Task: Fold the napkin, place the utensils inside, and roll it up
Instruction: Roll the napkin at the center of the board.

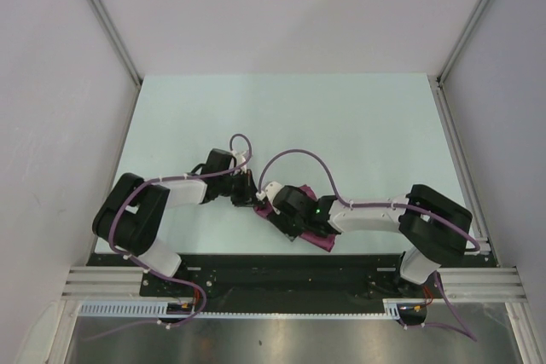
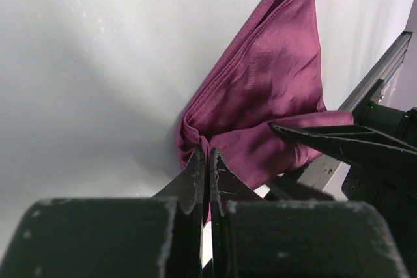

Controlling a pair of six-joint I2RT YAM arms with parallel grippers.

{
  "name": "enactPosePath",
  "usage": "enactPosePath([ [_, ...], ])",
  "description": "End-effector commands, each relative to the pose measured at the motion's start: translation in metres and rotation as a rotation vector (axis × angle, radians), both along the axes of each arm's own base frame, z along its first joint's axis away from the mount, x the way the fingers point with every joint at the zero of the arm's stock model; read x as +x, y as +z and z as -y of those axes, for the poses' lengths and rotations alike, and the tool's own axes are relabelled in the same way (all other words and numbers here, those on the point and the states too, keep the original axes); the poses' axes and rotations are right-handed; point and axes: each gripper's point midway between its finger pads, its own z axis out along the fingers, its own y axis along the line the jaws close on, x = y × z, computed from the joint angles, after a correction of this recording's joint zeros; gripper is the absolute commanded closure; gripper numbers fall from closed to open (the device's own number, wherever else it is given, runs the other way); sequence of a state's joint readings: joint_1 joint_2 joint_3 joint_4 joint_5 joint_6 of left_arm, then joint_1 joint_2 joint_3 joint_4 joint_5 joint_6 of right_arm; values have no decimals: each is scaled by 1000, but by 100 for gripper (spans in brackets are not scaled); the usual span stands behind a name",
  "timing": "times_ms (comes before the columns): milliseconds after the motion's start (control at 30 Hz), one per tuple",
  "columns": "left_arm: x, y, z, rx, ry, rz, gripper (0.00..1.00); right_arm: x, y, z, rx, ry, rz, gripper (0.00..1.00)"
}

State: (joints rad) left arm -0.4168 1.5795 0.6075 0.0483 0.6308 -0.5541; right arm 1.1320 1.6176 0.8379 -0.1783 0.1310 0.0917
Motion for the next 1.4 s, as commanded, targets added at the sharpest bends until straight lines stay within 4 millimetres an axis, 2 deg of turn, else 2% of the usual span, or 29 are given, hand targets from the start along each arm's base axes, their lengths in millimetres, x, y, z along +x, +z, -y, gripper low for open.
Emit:
enactPosePath([
  [0,14,13,5,-13,-13,66,99,-14,-19,4,-12,5,-122,58],
  [33,17,15,5,-14,-8,77,96,-14,-20,5,-10,6,-136,62],
  [100,24,24,4,-17,7,106,81,-26,-23,3,24,45,-225,68],
  [133,29,28,2,-12,23,122,65,-29,-21,0,44,60,-243,70],
  [233,43,44,-7,-13,72,173,47,-37,-18,-3,111,96,-341,72],
  [333,52,53,-19,9,127,221,41,-41,-13,-6,181,117,-424,73],
  [367,53,53,-23,23,142,235,41,-45,-10,-8,205,132,-458,74],
  [400,51,56,-25,24,142,257,40,-41,-11,-6,226,117,-476,74],
  [467,49,61,-23,-6,126,297,40,-44,-8,-7,270,129,-529,75],
  [533,40,60,-21,-34,109,308,41,-36,-9,-3,306,104,-561,75],
  [600,36,65,-17,-71,91,332,41,-35,-7,-2,340,107,-596,75],
  [733,21,61,-9,-96,47,342,43,-25,-11,7,385,71,-663,76],
  [900,5,60,4,-118,-4,354,44,-19,-16,8,446,62,-722,77],
  [1133,-1,44,0,-96,11,321,44,-13,-23,14,474,30,-765,78],
  [1367,1,43,-6,-65,41,345,42,-11,-29,17,476,14,-782,79],
])
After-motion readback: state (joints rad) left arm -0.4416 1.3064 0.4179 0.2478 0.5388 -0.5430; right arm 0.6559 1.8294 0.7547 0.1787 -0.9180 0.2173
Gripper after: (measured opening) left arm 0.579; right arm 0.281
